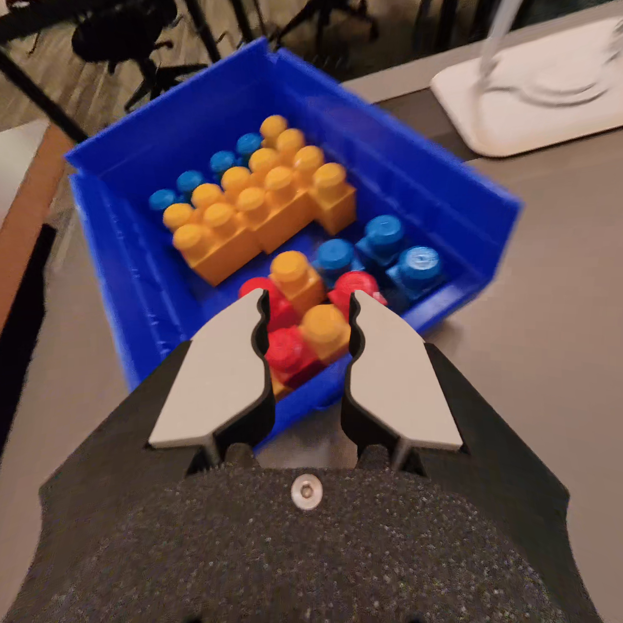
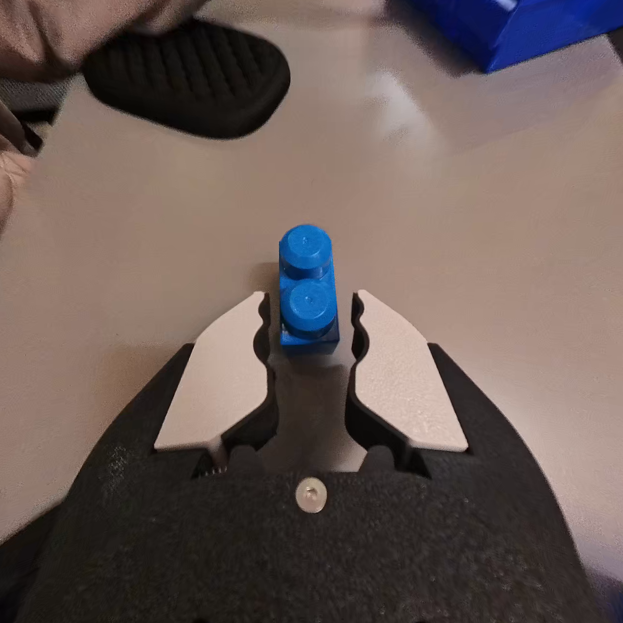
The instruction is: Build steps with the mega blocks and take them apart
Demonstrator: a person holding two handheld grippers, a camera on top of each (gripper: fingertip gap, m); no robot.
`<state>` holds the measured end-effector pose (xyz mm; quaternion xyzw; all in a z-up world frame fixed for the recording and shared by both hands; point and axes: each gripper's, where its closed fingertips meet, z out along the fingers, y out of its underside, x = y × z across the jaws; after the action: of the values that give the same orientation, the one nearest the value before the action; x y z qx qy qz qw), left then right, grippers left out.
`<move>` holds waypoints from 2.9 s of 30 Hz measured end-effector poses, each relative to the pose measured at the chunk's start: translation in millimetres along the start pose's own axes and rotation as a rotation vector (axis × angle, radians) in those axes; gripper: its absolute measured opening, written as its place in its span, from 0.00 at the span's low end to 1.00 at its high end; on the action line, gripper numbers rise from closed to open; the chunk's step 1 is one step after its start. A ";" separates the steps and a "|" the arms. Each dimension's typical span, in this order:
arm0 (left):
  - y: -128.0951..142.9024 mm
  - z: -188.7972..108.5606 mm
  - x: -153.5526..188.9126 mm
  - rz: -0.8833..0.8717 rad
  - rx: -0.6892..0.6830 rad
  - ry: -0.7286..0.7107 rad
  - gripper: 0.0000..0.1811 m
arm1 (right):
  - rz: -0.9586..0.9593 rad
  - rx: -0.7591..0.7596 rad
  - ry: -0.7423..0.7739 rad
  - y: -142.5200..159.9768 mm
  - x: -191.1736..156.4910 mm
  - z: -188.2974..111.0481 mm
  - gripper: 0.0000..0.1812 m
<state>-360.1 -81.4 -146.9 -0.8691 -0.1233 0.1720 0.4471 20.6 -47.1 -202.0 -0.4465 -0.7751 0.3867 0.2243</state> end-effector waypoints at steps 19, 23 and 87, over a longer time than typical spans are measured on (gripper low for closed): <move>35.8 46.2 -44.7 0.155 -0.589 0.060 0.18 | 0.097 0.149 0.073 -13.6 20.6 -21.8 0.24; 31.8 52.0 -42.1 0.193 -0.575 0.033 0.18 | 0.102 0.151 0.074 -13.6 21.4 -21.8 0.24; -59.0 -162.4 333.6 -0.021 0.638 1.339 0.24 | 0.245 0.882 -0.036 -124.7 8.3 -63.8 0.20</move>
<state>6.6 -44.2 -73.7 -0.6146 0.2235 -0.3716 0.6590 -4.0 -52.1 -63.9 -0.3897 -0.4816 0.7113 0.3320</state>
